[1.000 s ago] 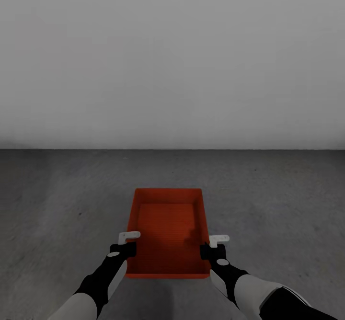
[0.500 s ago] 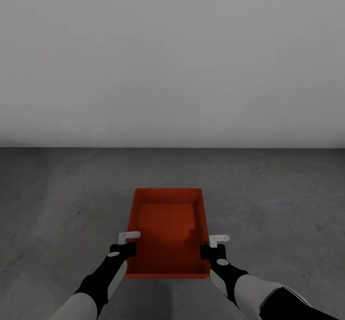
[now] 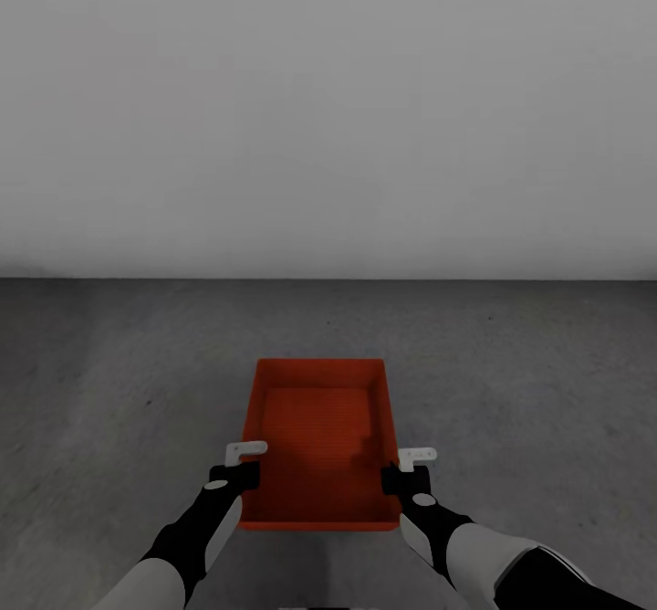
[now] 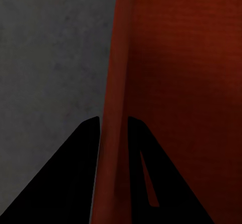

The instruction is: Move the two storage containers from the living room to the garage. In the garage, place one container on the floor and stack the other container on top of it (either order is fine).

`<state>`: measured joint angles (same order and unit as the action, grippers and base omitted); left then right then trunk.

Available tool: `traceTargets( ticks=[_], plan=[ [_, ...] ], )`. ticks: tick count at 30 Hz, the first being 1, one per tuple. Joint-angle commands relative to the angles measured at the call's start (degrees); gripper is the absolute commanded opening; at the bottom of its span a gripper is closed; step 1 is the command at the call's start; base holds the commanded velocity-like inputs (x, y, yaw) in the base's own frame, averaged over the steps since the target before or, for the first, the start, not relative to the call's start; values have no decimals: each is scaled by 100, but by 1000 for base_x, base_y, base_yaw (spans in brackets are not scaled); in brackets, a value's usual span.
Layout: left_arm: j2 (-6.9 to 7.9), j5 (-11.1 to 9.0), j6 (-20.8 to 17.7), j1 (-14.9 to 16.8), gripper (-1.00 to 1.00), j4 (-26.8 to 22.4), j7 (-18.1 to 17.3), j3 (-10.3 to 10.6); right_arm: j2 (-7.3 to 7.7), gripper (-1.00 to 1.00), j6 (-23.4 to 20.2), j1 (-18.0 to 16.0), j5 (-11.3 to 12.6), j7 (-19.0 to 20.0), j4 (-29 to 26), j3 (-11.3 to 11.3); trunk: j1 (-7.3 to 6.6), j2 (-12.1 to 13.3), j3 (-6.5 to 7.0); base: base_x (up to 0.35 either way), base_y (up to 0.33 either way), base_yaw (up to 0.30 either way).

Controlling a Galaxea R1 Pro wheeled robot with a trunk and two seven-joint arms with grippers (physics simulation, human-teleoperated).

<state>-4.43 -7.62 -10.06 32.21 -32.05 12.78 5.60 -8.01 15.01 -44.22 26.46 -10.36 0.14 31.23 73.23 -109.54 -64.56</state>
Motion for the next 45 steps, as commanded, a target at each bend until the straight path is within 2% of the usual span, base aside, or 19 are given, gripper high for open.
traceTargets(
  ticks=[1, 17, 29, 38, 45],
  plan=[
    [3, 85, -48, 5, -100, -38, 163, -50, 1, -100, 43, 1, 167, -36, 21, 6, -1, -1, -3, 0, 0, 0],
    [-3, 85, -48, 5, -100, -38, 163, -50, 1, -100, 37, 1, 167, -36, 21, 6, -1, -1, -3, 0, 0, 0],
    [-3, 85, -48, 5, -100, -38, 163, -43, 1, -100, 46, 1, 167, -36, 21, 6, 263, -483, -219, 0, 0, 0],
    [-3, 85, -48, 5, -100, -38, 163, -49, 1, -100, 46, 1, 167, -36, 21, 6, 263, -483, -219, 0, 0, 0],
    [-2, 86, -48, 5, -100, -38, 163, -47, 1, -100, 46, 1, 167, -36, 21, 6, 417, -764, -345, 0, 0, 0]
  ],
)
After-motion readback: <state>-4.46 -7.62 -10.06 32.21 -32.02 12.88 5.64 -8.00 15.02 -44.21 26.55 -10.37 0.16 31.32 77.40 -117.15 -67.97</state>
